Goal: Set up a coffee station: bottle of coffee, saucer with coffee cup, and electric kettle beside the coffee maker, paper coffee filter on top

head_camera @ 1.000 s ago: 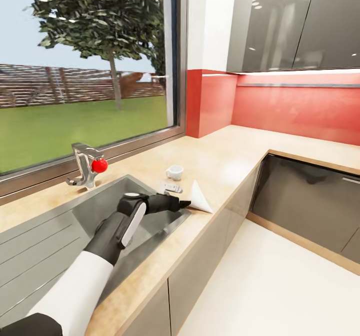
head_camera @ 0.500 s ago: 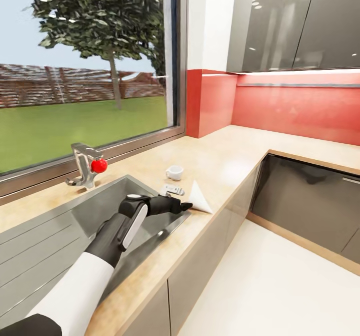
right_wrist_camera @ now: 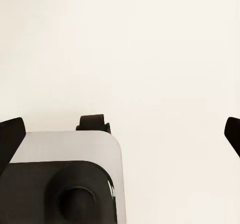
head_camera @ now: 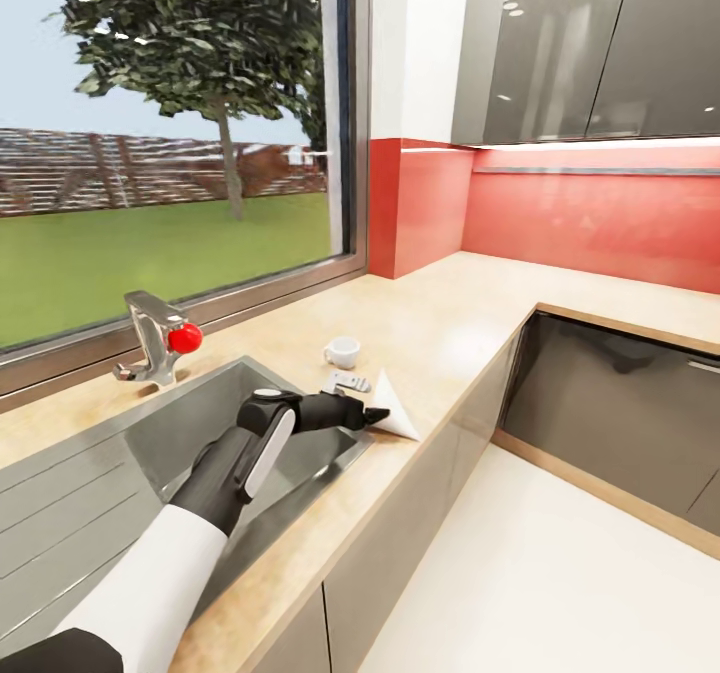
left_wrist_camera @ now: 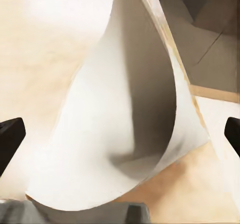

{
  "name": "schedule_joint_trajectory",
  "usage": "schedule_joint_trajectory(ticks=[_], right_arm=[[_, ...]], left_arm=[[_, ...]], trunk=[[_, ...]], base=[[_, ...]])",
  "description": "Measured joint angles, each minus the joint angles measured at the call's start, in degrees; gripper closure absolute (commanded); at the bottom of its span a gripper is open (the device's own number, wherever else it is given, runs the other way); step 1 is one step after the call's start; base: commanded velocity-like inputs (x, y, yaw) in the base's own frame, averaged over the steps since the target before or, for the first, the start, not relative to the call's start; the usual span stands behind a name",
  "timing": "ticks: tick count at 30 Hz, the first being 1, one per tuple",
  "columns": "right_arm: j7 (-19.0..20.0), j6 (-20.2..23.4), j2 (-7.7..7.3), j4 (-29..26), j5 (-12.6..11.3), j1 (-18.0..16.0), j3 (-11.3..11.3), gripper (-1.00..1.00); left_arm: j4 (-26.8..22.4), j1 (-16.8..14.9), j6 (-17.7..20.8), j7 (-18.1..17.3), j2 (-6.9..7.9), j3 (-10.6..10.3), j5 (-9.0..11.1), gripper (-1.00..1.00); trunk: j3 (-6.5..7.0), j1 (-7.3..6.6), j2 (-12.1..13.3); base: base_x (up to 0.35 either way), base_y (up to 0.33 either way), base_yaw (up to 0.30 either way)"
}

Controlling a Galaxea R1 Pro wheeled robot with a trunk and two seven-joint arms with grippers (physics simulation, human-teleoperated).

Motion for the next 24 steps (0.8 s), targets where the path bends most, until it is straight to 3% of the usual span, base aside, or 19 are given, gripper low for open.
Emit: schedule_joint_trajectory(ticks=[2,5,24], right_arm=[[0.0,0.0,0.00,0.0,0.0,0.0,0.0,-1.00],[0.0,0.0,0.00,0.0,0.0,0.0,0.0,-1.00],[0.0,0.0,0.00,0.0,0.0,0.0,0.0,-1.00]], left_arm=[[0.3,-0.1,0.0,-3.8,0.09,0.1,-0.2,-1.00],[0.9,-0.1,0.0,-4.8,0.09,0.1,-0.3,-1.00],[2.5,0.0,0.0,-5.5,0.04,0.0,-0.2,-1.00]], trunk=[[0.00,0.00,0.0],[0.00,0.00,0.0],[0.00,0.00,0.0]], base=[[0.001,-0.001,0.000],[0.000,0.000,0.000],[0.000,0.000,0.000]])
